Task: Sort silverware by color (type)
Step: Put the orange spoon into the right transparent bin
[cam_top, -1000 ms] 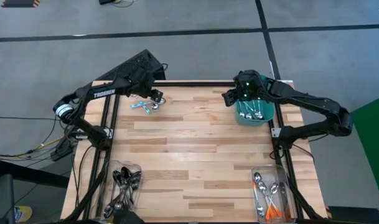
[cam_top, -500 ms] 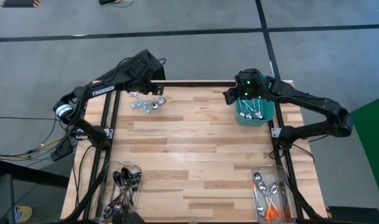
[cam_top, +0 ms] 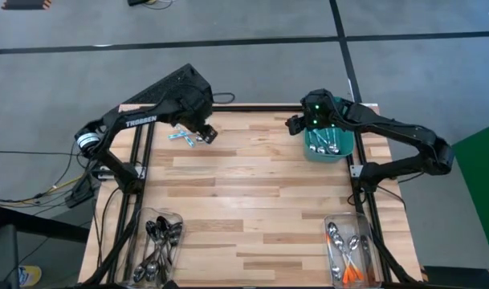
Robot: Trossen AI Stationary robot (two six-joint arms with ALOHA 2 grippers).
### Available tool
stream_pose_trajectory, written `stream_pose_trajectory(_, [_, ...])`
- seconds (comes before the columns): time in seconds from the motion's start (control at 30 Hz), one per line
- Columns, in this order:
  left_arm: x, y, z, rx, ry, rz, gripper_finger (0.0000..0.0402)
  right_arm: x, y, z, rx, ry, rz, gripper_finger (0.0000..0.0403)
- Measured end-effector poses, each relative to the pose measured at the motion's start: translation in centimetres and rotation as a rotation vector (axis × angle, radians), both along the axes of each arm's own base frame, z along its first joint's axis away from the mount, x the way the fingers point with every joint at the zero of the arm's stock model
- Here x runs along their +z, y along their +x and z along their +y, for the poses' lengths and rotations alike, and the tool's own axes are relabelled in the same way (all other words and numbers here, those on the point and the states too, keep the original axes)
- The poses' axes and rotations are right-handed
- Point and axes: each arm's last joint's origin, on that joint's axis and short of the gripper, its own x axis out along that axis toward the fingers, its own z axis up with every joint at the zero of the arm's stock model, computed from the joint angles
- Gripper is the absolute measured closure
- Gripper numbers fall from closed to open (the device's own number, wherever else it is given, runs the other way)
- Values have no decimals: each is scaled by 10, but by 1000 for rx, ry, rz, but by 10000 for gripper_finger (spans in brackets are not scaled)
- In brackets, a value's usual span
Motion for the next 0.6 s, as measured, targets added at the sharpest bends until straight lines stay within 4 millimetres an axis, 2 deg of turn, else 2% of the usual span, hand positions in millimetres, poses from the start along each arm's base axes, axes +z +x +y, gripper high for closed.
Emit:
stream_pose_trajectory(0.27, [-29, 13, -19, -90, 28, 267, 223, -13, 13, -2, 29, 34, 42, 173])
stream_pose_trajectory(0.6, [-58, 21, -18, 4, 30, 388, 223, -20, 21, 0, 65, 58, 58, 173])
